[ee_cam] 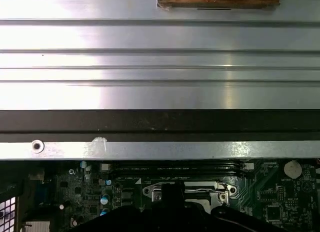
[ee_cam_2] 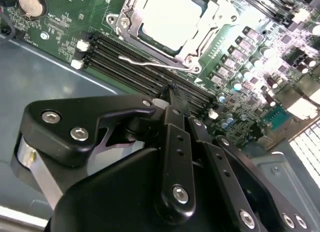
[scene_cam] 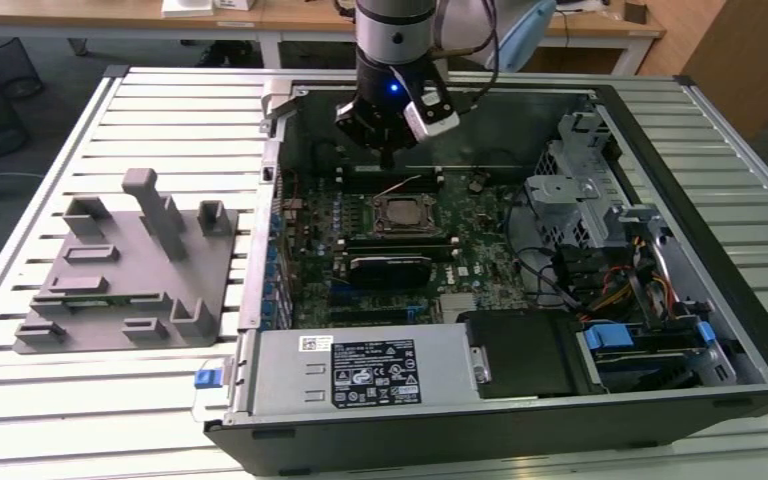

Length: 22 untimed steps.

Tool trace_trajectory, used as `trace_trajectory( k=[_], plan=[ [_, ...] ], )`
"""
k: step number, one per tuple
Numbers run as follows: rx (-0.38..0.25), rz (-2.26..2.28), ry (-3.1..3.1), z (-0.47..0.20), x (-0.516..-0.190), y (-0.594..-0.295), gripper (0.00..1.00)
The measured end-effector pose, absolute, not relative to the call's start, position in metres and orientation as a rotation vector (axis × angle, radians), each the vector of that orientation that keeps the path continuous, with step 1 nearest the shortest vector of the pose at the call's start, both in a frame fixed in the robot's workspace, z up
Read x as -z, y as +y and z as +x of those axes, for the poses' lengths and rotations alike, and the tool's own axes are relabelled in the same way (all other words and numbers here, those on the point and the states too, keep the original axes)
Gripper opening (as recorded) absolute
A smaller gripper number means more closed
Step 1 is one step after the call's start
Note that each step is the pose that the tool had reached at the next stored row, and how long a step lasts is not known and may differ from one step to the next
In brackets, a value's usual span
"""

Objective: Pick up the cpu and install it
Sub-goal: 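Install the first cpu locking lever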

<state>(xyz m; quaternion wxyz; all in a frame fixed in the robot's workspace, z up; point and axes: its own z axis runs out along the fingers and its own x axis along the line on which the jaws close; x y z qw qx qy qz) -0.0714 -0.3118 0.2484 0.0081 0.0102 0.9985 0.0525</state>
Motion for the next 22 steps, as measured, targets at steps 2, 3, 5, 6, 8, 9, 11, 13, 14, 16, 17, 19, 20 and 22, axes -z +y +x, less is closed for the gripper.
trace_trajectory(
  k=[2, 3, 5, 6, 8, 9, 11, 13, 14, 16, 17, 19, 20, 22],
  plan=[
    [-0.164, 0.032, 3.121, -0.0695, -0.2463, -0.3118, 0.11],
    [-0.164, 0.032, 3.121, -0.0679, -0.2453, -0.3118, 0.11],
    [-0.164, 0.032, 3.121, -0.0652, -0.2435, -0.3118, 0.11],
    [-0.164, 0.032, 3.121, -0.0646, -0.2426, -0.3118, 0.11],
    [-0.164, 0.032, 3.121, -0.0645, -0.2413, -0.3118, 0.11],
    [-0.164, 0.032, 3.121, -0.0644, -0.2408, -0.3118, 0.11],
    [-0.164, 0.032, 3.121, -0.0644, -0.2405, -0.3119, 0.11],
    [-0.164, 0.032, 3.121, -0.0644, -0.2399, -0.3118, 0.11],
    [-0.164, 0.032, 3.121, -0.0644, -0.2397, -0.3118, 0.11],
    [-0.164, 0.032, 3.121, -0.0643, -0.2393, -0.3118, 0.11],
    [-0.164, 0.032, 3.121, -0.0643, -0.2392, -0.3118, 0.11],
    [-0.164, 0.032, 3.121, -0.0642, -0.2388, -0.3118, 0.11],
    [-0.164, 0.032, 3.121, -0.0641, -0.2386, -0.3118, 0.11],
    [-0.164, 0.032, 3.121, -0.0638, -0.2379, -0.3118, 0.11]
  ],
)
